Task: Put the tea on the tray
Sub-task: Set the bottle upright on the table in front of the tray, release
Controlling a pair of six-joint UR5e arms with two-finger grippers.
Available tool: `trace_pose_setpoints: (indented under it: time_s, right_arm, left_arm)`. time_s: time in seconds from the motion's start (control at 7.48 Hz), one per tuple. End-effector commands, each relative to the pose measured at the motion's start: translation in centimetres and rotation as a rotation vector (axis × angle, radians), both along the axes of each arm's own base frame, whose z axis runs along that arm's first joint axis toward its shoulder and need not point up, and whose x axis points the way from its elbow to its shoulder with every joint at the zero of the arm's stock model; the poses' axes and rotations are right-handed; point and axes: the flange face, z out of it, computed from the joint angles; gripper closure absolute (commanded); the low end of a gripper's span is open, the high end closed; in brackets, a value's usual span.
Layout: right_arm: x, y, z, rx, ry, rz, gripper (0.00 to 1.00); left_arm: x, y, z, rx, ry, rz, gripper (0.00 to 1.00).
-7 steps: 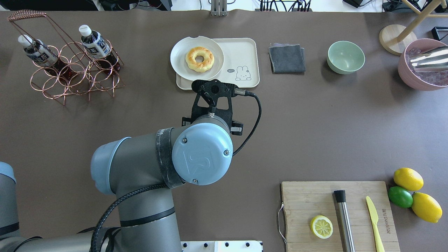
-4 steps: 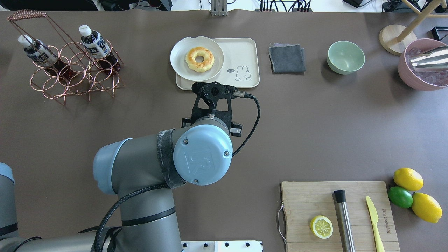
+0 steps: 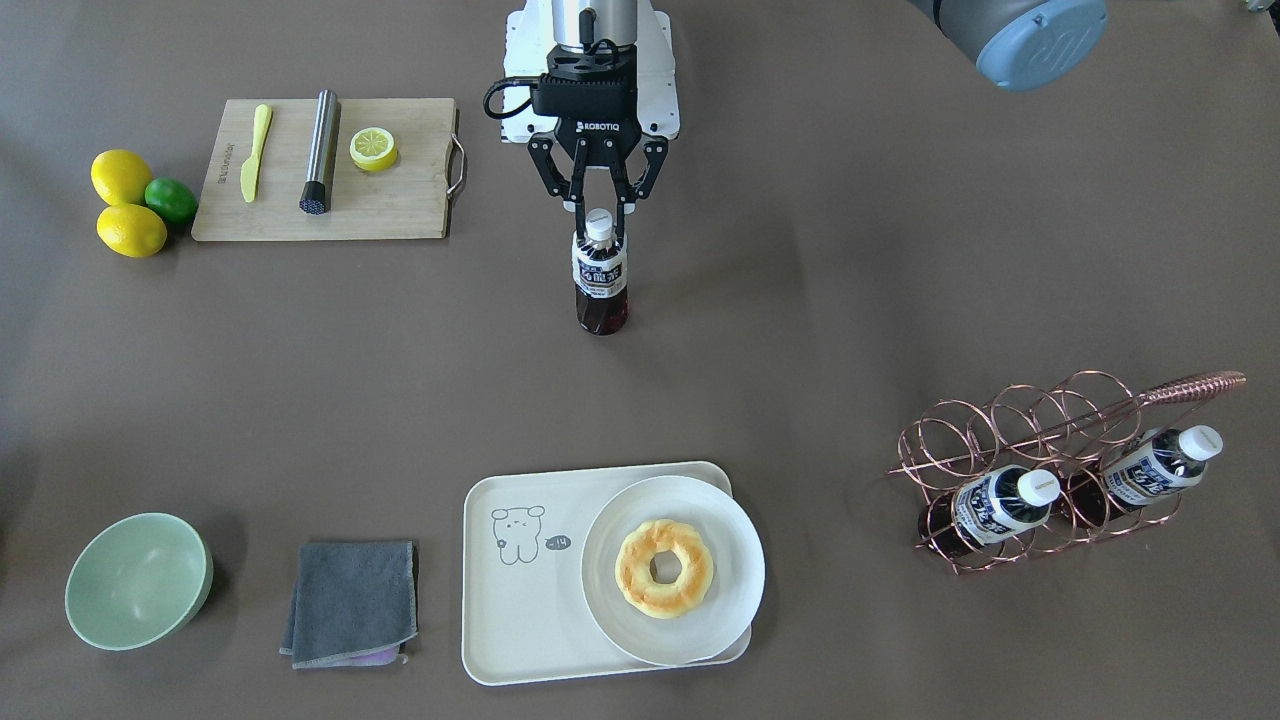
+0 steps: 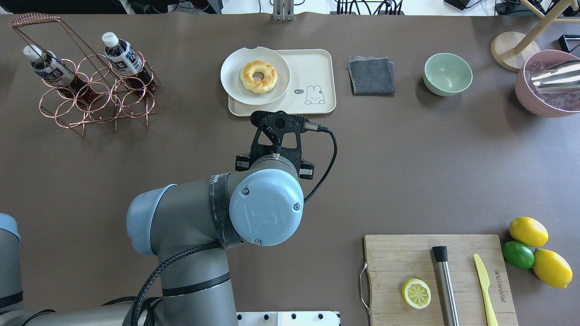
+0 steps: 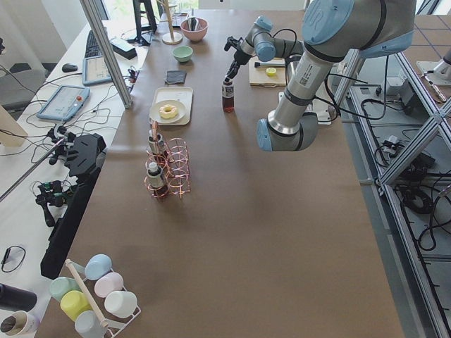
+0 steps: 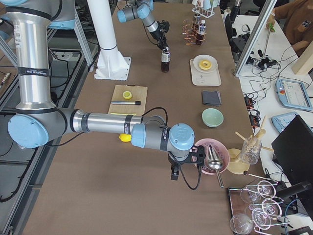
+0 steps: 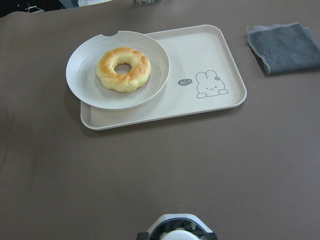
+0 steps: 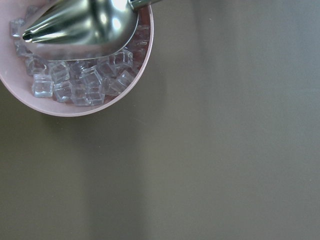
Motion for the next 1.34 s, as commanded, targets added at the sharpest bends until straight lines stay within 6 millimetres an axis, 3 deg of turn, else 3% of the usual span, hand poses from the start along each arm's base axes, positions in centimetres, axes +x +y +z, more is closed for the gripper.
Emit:
trace_pose_setpoints:
  time_s: [0.0,0.27,0.4,0.53,0.8,0.94,1.2]
  right_arm:
    - [0.0,-0.4,-0.6,0.012,0.002,0.0,0.0]
    - [0.2,-1.8,-2.2,0.044,0.005,0.0,0.0]
    - [0.2,-1.9,-2.2,0.046,0.008,0.0,0.0]
    - [-0.4,-2.3,-2.4,0.053,0.004,-0.011,0.0]
    - [-0.5,-2.5,-3.7,0.081,-0.015,-0.011,0.0]
    - [-0.4,-3.8,-5.3,0.111,-0.015,-0.009,0.0]
    - [-1.1,-5.6,-9.2,0.159,-0.055,-0.001,0.0]
  left_arm:
    - [-0.2,0.3,-0.4,0.017,0.01,0.002,0.03]
    - [-1.6,-0.1,-1.3,0.031,0.029,0.007,0.03]
    - [-3.5,-1.1,-2.2,0.09,0.008,0.03,0.03]
    - [-5.8,-4.1,-1.7,0.06,0.01,0.029,0.03]
    - [-13.9,-11.3,-0.4,-0.028,0.045,0.055,0.03]
    - [-18.0,-14.0,1.2,-0.003,0.051,0.046,0.03]
    - [-24.9,-18.1,11.4,0.007,0.067,-0.074,0.03]
